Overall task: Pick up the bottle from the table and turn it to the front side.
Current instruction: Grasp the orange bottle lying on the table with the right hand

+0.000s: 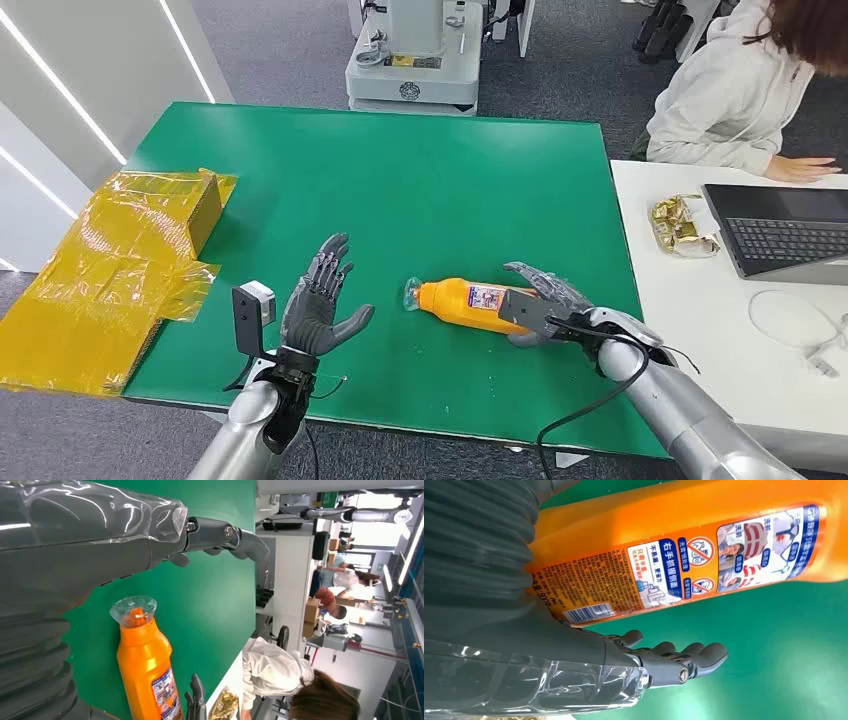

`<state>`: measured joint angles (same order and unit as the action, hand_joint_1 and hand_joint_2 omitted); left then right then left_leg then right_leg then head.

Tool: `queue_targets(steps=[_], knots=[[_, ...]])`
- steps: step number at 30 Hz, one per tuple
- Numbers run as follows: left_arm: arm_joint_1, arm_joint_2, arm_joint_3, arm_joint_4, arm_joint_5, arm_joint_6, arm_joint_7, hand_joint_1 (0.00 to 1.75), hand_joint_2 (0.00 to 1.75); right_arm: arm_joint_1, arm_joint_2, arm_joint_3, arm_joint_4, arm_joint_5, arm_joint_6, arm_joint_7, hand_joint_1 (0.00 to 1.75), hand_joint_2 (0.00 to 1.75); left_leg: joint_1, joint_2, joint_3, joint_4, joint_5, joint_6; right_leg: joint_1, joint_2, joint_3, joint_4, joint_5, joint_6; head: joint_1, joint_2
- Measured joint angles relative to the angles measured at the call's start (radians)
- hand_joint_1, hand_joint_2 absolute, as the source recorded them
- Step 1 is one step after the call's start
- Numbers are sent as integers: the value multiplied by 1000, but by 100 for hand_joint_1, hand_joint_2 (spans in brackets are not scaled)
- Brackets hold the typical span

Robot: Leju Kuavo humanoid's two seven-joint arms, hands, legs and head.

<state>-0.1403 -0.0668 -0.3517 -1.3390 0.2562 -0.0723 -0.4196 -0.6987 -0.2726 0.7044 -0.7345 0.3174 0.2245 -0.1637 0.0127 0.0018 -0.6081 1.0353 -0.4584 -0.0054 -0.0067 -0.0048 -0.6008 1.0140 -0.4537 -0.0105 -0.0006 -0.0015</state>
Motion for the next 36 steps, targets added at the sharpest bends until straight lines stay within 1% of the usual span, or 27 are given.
queue_targets(steps=[7,11,13,15,17,18,20,22,25,28,30,31,32,34,36], knots=[[19,5,6,5,5,-8,-1,0,175,-21,-23,56,1,19,-5,17,0,175,0,0,0,0,0,0,0,-1,1,0,0,0,0,0],[22,5,10,6,12,-16,0,0,175,-39,-33,99,-1,68,-3,45,0,175,0,0,0,0,0,0,0,-1,1,0,0,0,0,0],[22,5,15,7,19,-23,1,0,175,-57,-38,129,-1,97,19,65,0,175,0,0,0,0,0,0,0,0,1,0,0,0,0,0],[22,5,22,8,26,-27,3,0,175,-84,-43,164,-1,116,65,81,0,175,0,0,1,0,0,0,0,0,1,0,0,0,0,0],[22,5,27,8,29,-29,5,0,175,-107,-49,194,-1,122,103,89,6,175,0,0,1,0,0,0,0,-1,1,0,0,0,0,0],[22,5,29,8,29,-29,6,0,175,-115,-52,207,-2,122,116,91,13,175,0,0,1,0,0,0,0,-1,1,0,0,0,0,0],[24,5,34,8,33,-27,7,0,175,-130,-60,231,-6,122,141,93,35,175,0,-1,1,0,0,0,0,-1,1,0,0,0,0,0],[31,5,41,8,36,-23,7,0,175,-147,-69,256,-11,119,166,96,52,175,0,0,0,0,0,0,0,0,1,0,0,0,0,0],[42,6,51,8,39,-18,7,0,175,-167,-76,285,-13,111,182,99,68,175,0,-1,0,0,0,0,0,-1,1,0,0,0,0,0],[45,7,55,8,39,-13,7,0,175,-181,-76,309,-13,105,179,98,79,175,0,-1,0,0,0,0,0,-1,1,0,0,0,0,0],[46,8,56,8,39,-10,7,0,175,-188,-76,322,-12,101,178,96,105,175,0,-1,0,0,0,0,0,-1,1,0,0,0,0,0],[46,8,56,8,39,-10,7,0,175,-191,-76,329,-12,99,177,94,126,175,0,-1,0,0,0,0,0,-1,1,0,0,0,0,0],[46,9,56,8,39,-9,7,0,175,-194,-76,335,-10,98,177,93,142,175,0,-1,0,0,0,0,0,-1,1,0,0,0,0,0],[46,9,57,8,39,-8,7,0,175,-201,-76,346,-8,97,173,89,161,175,0,-1,0,0,0,0,0,-1,1,0,0,0,0,0],[47,9,58,8,38,-4,7,0,175,-206,-76,357,-5,98,160,86,168,175,0,-1,0,0,0,0,0,-1,1,0,0,0,0,0]])
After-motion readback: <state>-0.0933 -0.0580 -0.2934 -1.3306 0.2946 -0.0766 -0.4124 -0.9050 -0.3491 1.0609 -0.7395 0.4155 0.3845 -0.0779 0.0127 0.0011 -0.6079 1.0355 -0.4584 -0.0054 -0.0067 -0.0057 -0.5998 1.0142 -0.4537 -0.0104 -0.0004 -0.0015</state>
